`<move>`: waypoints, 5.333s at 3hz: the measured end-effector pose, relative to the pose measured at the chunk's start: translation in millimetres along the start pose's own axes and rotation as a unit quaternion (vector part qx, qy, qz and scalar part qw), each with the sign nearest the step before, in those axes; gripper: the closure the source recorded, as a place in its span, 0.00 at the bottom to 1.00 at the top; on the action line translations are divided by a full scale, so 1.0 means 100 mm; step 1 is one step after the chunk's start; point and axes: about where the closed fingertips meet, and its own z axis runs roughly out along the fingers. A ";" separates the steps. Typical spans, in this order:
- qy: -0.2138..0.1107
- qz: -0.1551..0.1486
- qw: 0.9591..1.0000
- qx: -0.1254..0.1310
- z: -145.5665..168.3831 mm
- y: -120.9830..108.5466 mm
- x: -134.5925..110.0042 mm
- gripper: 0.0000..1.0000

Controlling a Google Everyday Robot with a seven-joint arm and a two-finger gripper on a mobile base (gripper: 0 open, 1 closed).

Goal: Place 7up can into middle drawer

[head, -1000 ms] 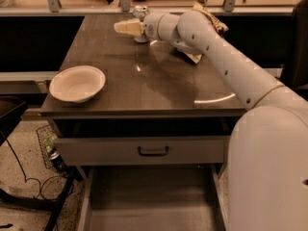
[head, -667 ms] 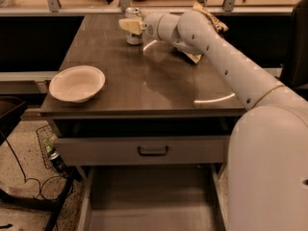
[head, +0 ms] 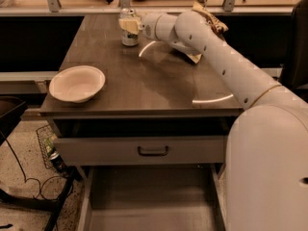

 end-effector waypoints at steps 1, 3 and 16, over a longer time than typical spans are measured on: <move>0.000 0.000 1.000 -0.002 0.02 0.02 0.01 1.00; 0.008 -0.003 1.000 -0.008 -0.31 0.08 -0.18 1.00; 0.137 0.013 0.986 -0.097 -5.63 1.57 2.14 1.00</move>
Offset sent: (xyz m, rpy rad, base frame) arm -0.0037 0.0028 0.0055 -0.0290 0.0147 0.0173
